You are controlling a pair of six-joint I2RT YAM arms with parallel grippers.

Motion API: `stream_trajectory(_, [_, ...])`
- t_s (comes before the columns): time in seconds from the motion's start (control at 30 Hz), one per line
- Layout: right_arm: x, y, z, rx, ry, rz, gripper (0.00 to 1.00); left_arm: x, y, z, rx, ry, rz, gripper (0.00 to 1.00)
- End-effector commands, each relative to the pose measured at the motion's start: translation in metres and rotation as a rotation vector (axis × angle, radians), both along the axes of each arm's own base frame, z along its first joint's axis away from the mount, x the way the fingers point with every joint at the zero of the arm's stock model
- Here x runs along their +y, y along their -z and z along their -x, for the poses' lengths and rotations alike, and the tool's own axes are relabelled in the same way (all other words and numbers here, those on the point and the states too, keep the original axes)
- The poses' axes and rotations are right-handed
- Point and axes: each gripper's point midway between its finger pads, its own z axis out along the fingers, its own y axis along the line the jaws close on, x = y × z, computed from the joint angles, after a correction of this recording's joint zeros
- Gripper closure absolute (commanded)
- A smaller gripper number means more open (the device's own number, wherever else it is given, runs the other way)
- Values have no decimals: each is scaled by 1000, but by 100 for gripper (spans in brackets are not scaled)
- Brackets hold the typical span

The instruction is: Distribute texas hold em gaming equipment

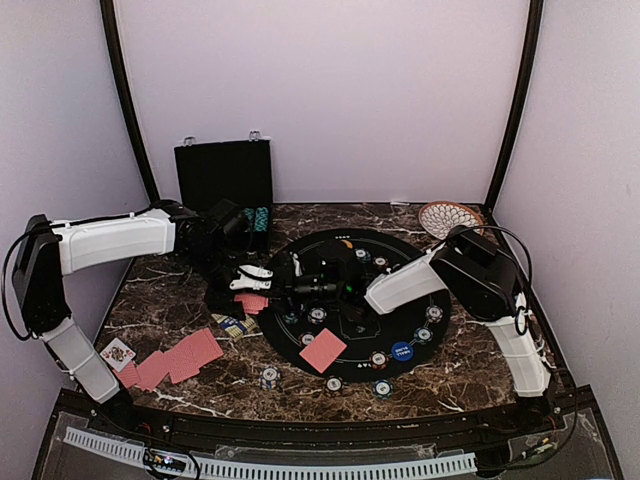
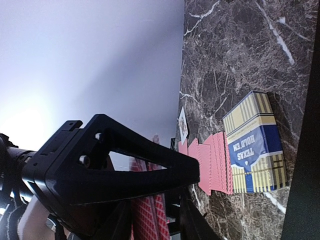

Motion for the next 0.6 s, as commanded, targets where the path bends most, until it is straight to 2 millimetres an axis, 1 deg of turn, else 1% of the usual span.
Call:
stream_trajectory(0.0, [4,-29,-2,-55,7,-34,65,-5,-12,-3,-10,-10,20,63])
stream_trajectory(0.13, [3,-26,-2,-47,14,-24,62,-6,-16,-5,-18,-19,23,64])
stream_trajectory(0.2, [3,-26,-3,-44,17,-20,62,-7,-18,-6,-21,-20,26,62])
stream_trajectory(0.37, [-1,-26,-4,-44,27,-12,66,-6,-21,-7,-29,-25,21,62])
stream_trajectory(0.57, [-10,-23,-2,-45,23,14,66,-2,-21,-8,-46,-35,8,61])
